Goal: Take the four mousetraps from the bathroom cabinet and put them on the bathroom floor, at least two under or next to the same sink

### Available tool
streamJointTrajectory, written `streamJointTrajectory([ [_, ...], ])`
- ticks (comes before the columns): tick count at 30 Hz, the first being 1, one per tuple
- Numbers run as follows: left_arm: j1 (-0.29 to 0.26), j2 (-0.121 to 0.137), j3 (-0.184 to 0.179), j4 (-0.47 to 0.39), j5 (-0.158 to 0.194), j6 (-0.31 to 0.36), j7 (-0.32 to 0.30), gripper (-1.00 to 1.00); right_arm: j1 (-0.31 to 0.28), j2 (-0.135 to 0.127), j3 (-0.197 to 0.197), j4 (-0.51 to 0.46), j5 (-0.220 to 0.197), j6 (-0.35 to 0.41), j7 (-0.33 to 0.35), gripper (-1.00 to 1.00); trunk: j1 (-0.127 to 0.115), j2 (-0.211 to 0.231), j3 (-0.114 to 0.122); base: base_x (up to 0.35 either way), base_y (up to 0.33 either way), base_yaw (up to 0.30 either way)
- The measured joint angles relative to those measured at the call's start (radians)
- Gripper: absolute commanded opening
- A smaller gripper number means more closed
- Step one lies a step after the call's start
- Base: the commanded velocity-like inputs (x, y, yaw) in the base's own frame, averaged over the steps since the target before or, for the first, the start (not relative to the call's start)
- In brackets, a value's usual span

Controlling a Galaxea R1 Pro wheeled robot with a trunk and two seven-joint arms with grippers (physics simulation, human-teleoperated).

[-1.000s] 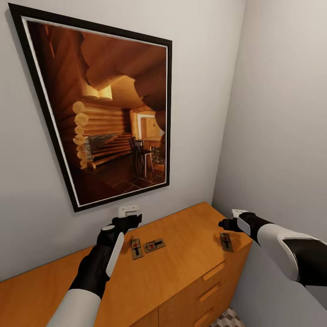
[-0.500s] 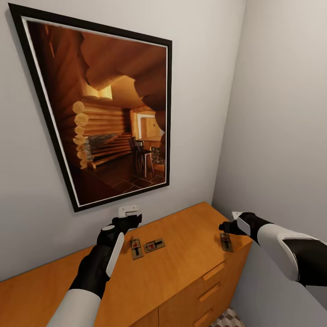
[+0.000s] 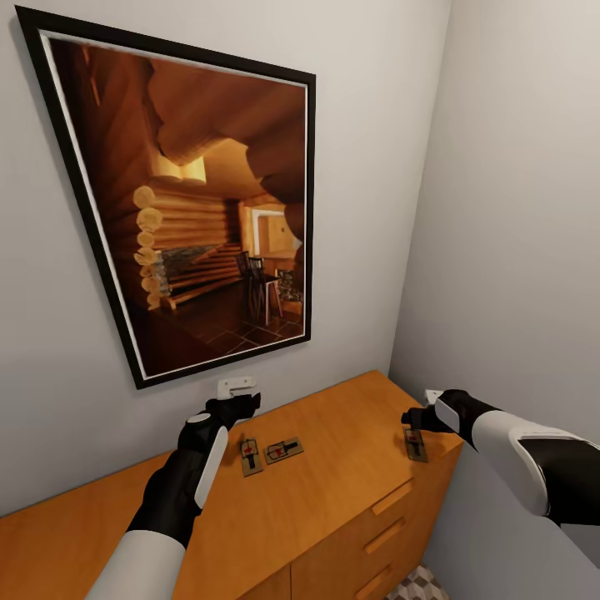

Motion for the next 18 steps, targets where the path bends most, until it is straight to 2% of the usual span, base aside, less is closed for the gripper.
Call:
streamJointTrajectory([
  [9,0.000,0.000,0.000,0.000,-0.001,0.000,0.000,1.00,0.000,0.000,0.000,0.000,0.000,-0.001,0.001,1.00,0.000,0.000,0.000,0.000,0.000,-0.008],
  [18,0.000,0.000,0.000,0.001,-0.001,0.000,0.000,1.00,0.000,0.000,0.000,0.000,0.000,-0.001,0.001,1.00,0.000,0.000,0.000,0.000,0.000,-0.162],
])
